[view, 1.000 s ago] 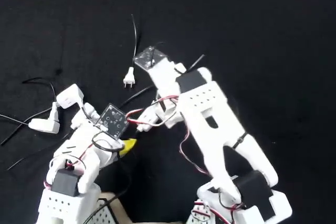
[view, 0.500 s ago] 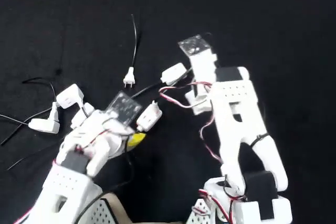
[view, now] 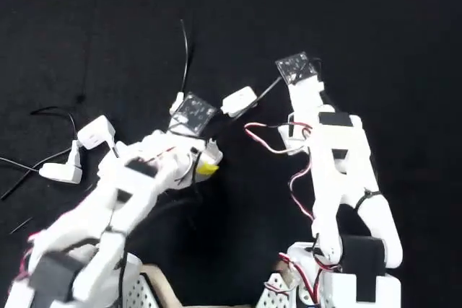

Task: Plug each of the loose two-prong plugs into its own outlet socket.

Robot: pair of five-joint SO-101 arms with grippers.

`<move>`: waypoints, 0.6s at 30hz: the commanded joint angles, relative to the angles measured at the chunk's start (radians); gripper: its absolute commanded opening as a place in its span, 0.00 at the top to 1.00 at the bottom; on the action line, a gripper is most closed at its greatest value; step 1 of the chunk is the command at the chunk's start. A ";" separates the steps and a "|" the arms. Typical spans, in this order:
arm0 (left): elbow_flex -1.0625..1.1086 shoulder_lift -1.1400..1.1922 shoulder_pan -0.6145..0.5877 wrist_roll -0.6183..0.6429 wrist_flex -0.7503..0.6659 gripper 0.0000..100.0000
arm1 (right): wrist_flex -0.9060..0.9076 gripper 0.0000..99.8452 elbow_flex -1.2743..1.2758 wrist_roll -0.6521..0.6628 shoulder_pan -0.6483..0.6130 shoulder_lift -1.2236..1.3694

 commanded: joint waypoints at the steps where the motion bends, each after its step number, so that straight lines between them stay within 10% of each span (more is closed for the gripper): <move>1: -0.143 0.098 0.005 0.005 0.046 0.66 | -0.018 0.99 0.001 0.009 0.015 -0.005; 10: -0.209 0.132 0.005 0.005 0.138 0.67 | -0.057 0.99 0.039 0.009 -0.020 -0.010; 18: -0.259 0.132 -0.001 0.003 0.244 0.92 | -0.060 0.99 0.039 0.014 -0.015 -0.012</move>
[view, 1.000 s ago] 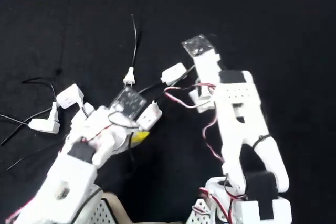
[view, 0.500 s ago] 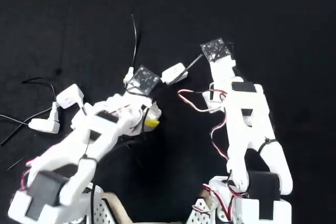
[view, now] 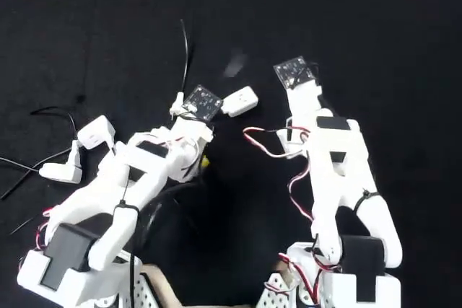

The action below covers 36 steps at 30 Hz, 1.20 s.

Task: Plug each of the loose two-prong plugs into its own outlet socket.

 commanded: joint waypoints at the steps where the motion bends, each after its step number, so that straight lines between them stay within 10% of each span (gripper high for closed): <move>1: -0.093 -0.006 -0.005 -0.003 0.094 0.94 | -0.017 0.99 -0.007 0.009 -0.009 -0.012; 11: -0.486 0.002 -0.321 -0.031 0.522 0.97 | -0.017 0.99 -0.005 0.009 -0.009 -0.007; 24: -0.719 0.265 -0.610 -0.249 0.482 0.97 | -0.018 0.99 -0.005 0.012 -0.014 -0.005; 36: -0.974 0.365 -0.745 -0.054 0.761 0.68 | 0.006 0.98 -0.076 -0.005 -0.180 -0.005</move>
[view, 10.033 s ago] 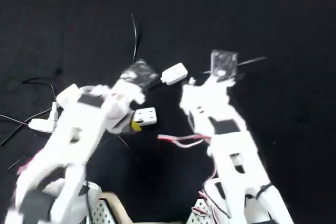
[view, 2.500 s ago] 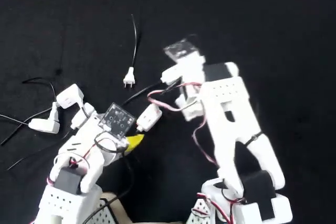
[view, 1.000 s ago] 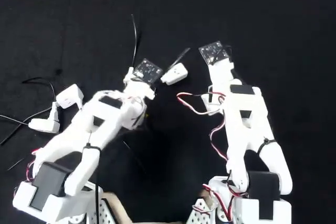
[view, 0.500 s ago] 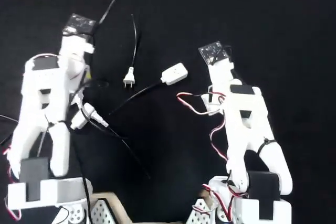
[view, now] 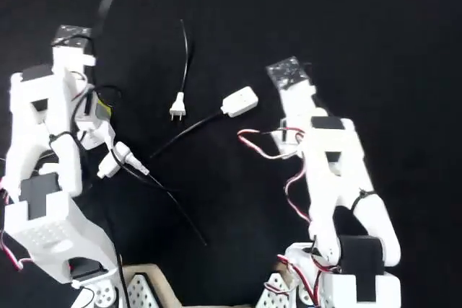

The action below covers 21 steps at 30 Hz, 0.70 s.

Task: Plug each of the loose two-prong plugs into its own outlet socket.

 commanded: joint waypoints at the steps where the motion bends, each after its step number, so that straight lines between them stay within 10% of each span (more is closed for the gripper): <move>1: -0.090 -0.051 -0.068 0.077 0.091 0.68 | 0.003 0.98 -0.087 -0.041 -0.140 -0.005; 8: 0.061 -0.123 -0.148 0.230 0.098 0.68 | -0.175 0.98 -0.203 -0.583 -0.407 -0.002; 15: 0.346 -0.256 -0.148 0.229 -0.074 0.68 | -0.582 0.98 -0.209 -0.778 -0.531 0.199; 21: 0.595 -0.459 -0.148 0.236 -0.218 0.68 | -0.583 0.92 -0.312 -0.799 -0.532 0.403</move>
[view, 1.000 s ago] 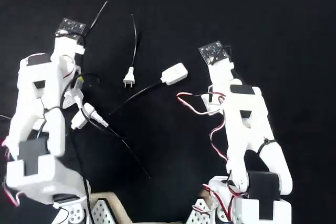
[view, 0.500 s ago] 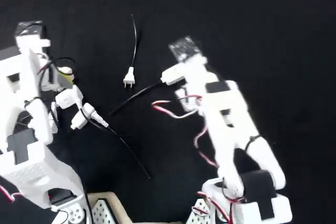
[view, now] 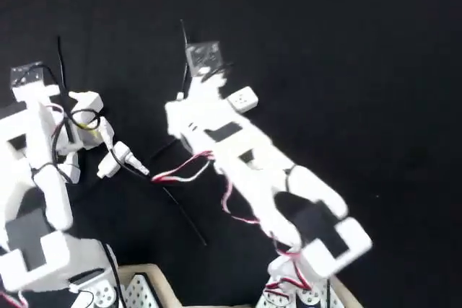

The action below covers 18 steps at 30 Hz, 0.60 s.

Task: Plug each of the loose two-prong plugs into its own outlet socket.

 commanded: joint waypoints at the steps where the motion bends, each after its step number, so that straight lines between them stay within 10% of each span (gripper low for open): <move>1: 0.124 -0.144 0.002 0.009 -0.106 0.68 | 0.032 0.92 -0.165 -0.034 0.037 0.068; 18: 0.306 -0.241 0.039 -0.044 -0.210 0.68 | 0.624 0.92 -0.849 -0.298 0.064 0.489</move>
